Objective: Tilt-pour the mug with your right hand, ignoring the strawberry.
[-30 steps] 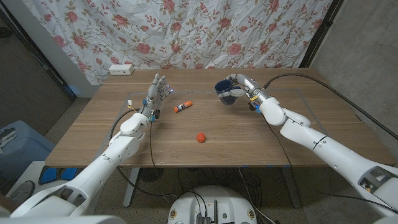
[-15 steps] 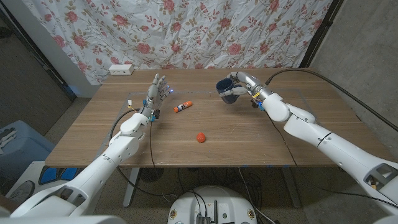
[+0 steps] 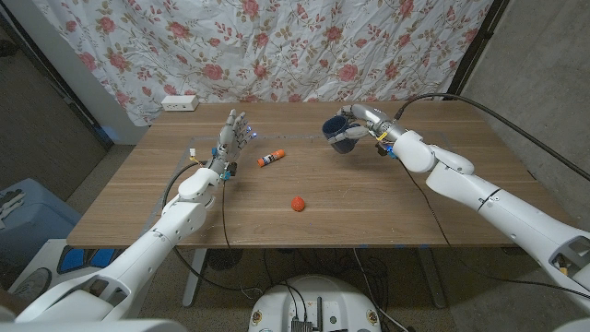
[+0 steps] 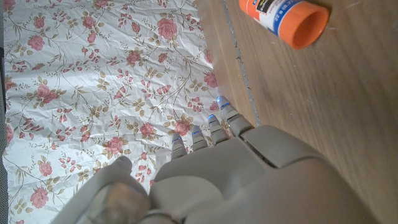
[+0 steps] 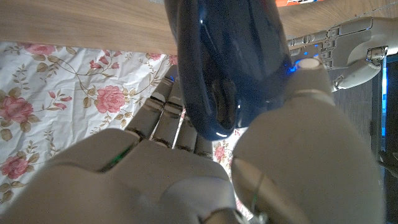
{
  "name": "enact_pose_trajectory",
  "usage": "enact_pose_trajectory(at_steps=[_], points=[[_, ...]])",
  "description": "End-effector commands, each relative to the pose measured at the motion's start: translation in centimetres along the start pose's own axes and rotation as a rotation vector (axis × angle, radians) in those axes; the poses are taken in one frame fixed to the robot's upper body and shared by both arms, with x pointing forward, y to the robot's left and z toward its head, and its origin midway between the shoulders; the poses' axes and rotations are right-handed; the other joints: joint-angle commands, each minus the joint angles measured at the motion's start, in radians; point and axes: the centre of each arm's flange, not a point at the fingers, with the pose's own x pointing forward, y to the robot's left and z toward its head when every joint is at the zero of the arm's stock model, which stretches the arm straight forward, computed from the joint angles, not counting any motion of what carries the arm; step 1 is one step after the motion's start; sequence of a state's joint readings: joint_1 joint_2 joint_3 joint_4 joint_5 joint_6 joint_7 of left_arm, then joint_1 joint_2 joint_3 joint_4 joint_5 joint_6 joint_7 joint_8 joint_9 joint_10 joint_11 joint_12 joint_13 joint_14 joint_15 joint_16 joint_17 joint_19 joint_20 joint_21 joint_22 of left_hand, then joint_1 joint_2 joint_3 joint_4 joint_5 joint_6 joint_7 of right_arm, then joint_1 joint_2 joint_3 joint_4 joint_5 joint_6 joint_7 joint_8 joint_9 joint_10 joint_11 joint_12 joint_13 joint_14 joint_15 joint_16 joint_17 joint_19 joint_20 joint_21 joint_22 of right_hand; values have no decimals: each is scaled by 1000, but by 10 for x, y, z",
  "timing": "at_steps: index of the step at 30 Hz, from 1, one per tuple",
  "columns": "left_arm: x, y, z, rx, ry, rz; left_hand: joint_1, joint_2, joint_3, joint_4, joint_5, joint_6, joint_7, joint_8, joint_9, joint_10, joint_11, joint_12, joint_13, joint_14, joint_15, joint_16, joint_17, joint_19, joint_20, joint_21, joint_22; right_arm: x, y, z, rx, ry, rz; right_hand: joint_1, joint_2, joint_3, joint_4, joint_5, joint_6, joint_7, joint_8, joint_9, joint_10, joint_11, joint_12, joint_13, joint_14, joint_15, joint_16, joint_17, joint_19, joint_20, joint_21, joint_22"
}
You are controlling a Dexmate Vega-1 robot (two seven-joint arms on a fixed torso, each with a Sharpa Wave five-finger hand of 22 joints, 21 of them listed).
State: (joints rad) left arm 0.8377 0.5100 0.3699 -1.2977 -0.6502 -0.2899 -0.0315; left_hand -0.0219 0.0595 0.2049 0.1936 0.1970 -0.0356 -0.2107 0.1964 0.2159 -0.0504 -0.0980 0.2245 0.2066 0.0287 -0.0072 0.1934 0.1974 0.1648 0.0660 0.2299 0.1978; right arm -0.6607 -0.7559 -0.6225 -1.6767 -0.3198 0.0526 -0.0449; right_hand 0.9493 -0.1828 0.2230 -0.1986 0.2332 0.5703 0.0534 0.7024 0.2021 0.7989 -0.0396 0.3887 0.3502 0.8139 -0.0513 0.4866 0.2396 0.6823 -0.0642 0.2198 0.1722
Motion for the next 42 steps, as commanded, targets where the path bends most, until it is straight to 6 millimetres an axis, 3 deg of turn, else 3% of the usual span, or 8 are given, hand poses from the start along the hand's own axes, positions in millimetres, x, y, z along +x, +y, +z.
enact_pose_trajectory(at_steps=[1, 42], points=[[0, 0, 0, 0, -1, 0, -3, 119, 6, 1, 4, -2, -6, 7, 3, -3, -7, 4, 5, 8, -4, 5, 5, 9, 0, 6, 3, 2, -13, 2, -90, 23, 77, 191, 172, 63, 33, 9, 171, -157, 3, 1, 153, -141, 0, 4, 56, -179, -1, 4, 6, -75, -1, 3], [0, 0, 0, 0, -1, 0, -3, 119, 6, 1, 4, -2, -7, 7, 3, -3, -7, 4, 5, 8, -5, 5, 5, 10, 0, 6, 3, 12, -33, 11, -425, 57, 283, 215, 175, 67, 34, 32, 208, -174, 20, 5, 192, -155, 6, 27, 70, -182, 0, 23, 8, -72, -6, 4]])
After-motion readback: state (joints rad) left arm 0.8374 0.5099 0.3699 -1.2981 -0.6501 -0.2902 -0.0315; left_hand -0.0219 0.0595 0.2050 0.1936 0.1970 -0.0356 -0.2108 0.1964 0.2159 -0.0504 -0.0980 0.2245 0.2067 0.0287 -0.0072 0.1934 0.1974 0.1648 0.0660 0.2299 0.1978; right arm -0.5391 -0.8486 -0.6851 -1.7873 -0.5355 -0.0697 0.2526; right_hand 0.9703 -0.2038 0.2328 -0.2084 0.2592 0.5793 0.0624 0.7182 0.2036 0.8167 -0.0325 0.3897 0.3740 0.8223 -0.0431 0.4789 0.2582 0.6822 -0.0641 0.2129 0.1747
